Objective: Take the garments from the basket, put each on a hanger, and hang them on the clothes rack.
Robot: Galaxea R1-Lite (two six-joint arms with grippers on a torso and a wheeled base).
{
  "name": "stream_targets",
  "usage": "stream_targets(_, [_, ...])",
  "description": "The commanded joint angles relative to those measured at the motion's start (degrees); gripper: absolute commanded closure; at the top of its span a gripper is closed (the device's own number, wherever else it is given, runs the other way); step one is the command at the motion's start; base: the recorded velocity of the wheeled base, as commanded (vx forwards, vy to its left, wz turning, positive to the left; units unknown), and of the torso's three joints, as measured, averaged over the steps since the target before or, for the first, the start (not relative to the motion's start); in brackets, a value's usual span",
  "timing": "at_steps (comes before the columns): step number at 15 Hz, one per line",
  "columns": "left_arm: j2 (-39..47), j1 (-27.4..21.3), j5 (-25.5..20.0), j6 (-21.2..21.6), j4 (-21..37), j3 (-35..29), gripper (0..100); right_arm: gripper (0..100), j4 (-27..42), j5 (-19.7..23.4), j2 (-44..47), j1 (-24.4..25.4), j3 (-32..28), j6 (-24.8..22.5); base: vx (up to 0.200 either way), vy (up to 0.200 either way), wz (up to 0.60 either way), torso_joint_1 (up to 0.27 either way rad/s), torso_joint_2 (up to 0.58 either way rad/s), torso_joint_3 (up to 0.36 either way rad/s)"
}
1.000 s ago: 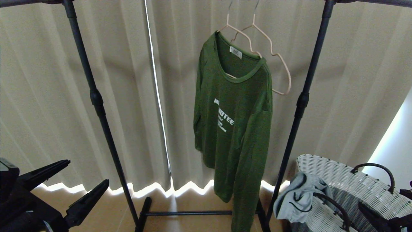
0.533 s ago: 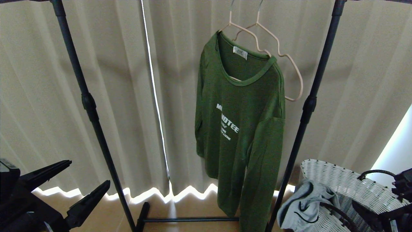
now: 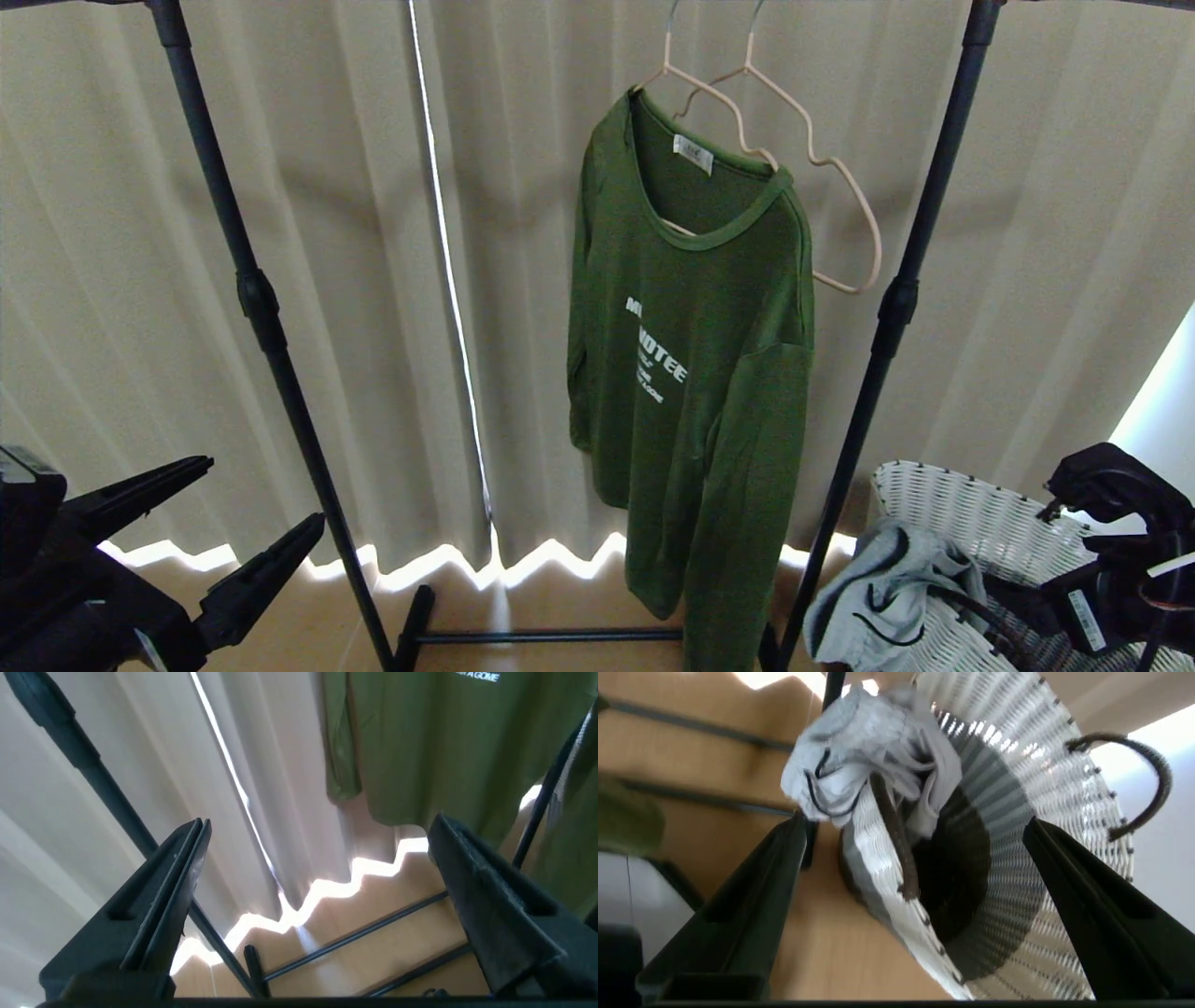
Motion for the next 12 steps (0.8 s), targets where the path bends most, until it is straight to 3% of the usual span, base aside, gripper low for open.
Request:
stream_targets(1, [0.11, -0.17, 0.0, 0.08, -0.03, 0.41, 0, 0, 0.11, -0.14, 2.64, 0.03, -0.89, -0.06, 0.0, 0.0, 0.0, 0.0, 0.0, 0.0])
stream_targets(4, [-0.42, -1.75, 0.0, 0.08, -0.03, 0.58, 0, 0, -0.15, -0.32, 6.77, 0.03, -1.59, 0.03, 0.0, 0.0, 0.0, 0.0, 0.0, 0.0])
stream_targets(12, [-1.73, -1.93, 0.0, 0.08, -0.03, 0.67, 0, 0, 0.11, -3.66, 26.72, 3.54, -15.04, 0.29, 0.0, 0.0, 0.0, 0.0, 0.0, 0.0])
